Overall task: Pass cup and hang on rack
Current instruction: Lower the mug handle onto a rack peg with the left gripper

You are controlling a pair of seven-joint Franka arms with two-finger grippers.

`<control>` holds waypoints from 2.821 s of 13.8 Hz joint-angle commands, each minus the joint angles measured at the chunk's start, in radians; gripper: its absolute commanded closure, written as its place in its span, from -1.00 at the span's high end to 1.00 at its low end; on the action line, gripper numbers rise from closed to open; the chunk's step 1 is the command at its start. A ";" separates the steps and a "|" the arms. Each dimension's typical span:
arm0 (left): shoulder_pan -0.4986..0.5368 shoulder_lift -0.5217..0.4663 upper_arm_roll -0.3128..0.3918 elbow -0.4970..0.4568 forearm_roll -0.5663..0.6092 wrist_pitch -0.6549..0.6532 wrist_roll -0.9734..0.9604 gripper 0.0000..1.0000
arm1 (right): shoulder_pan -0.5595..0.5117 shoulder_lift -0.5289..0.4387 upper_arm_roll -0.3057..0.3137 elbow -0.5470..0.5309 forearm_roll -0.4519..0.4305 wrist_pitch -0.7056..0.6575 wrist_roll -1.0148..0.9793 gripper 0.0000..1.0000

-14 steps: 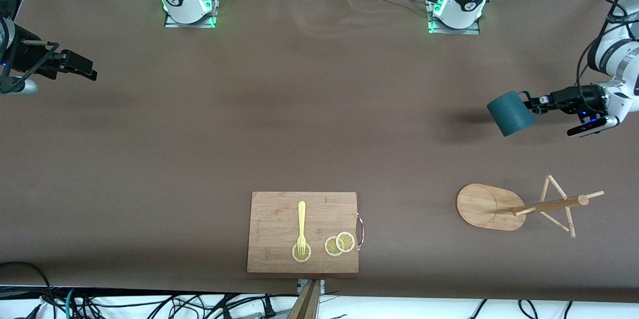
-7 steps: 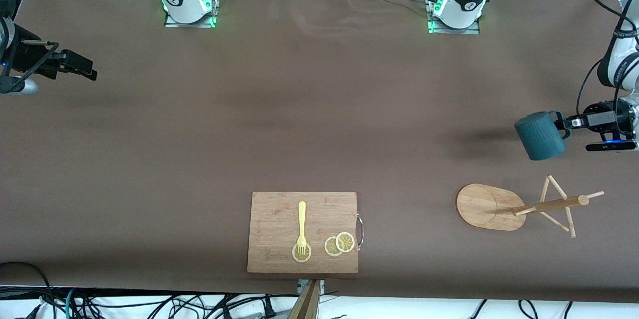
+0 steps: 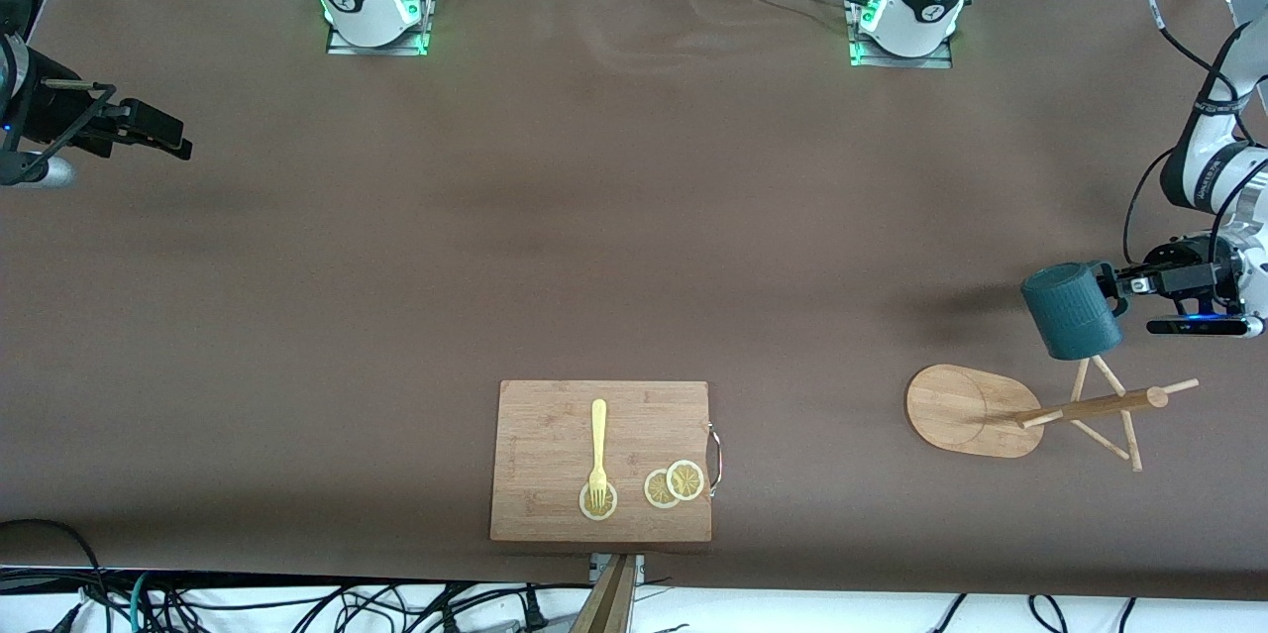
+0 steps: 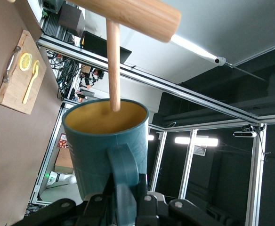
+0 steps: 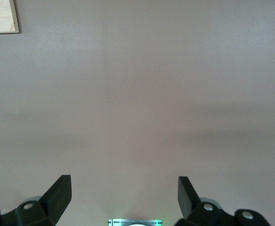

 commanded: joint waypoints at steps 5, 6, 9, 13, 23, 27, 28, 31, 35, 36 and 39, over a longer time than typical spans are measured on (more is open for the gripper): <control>-0.005 0.093 -0.005 0.097 -0.034 -0.002 -0.023 -1.00 | 0.002 0.004 -0.007 0.025 -0.001 -0.007 -0.010 1.00; -0.003 0.105 -0.003 0.113 -0.034 -0.002 -0.028 -1.00 | 0.002 0.004 -0.005 0.025 0.000 -0.010 -0.008 1.00; -0.002 0.122 -0.005 0.138 -0.035 -0.002 -0.067 -1.00 | 0.005 0.004 -0.001 0.025 -0.001 -0.014 -0.007 1.00; -0.002 0.164 0.000 0.229 -0.024 -0.001 -0.124 -1.00 | 0.003 0.004 -0.002 0.024 0.003 -0.018 -0.008 1.00; -0.005 0.211 0.009 0.252 -0.017 0.005 -0.095 -0.23 | 0.003 0.002 -0.002 0.022 0.006 -0.030 -0.007 1.00; 0.006 0.208 0.011 0.271 0.035 0.004 -0.083 1.00 | 0.003 0.002 -0.002 0.022 0.006 -0.032 -0.007 1.00; 0.007 0.205 0.011 0.272 0.037 0.002 -0.083 1.00 | 0.003 0.002 -0.002 0.022 0.005 -0.030 -0.007 1.00; 0.043 0.175 0.011 0.272 0.098 0.002 -0.083 1.00 | 0.003 0.002 -0.004 0.020 0.006 -0.032 -0.010 1.00; 0.130 0.112 0.000 0.270 0.294 -0.009 0.070 1.00 | 0.002 0.002 -0.004 0.020 0.005 -0.032 -0.010 1.00; 0.150 0.095 0.000 0.270 0.346 -0.009 0.118 1.00 | 0.002 0.002 -0.004 0.020 0.005 -0.032 -0.010 1.00; 0.165 0.023 0.003 0.281 0.524 -0.006 0.198 1.00 | 0.002 0.002 -0.004 0.022 -0.001 -0.033 -0.010 1.00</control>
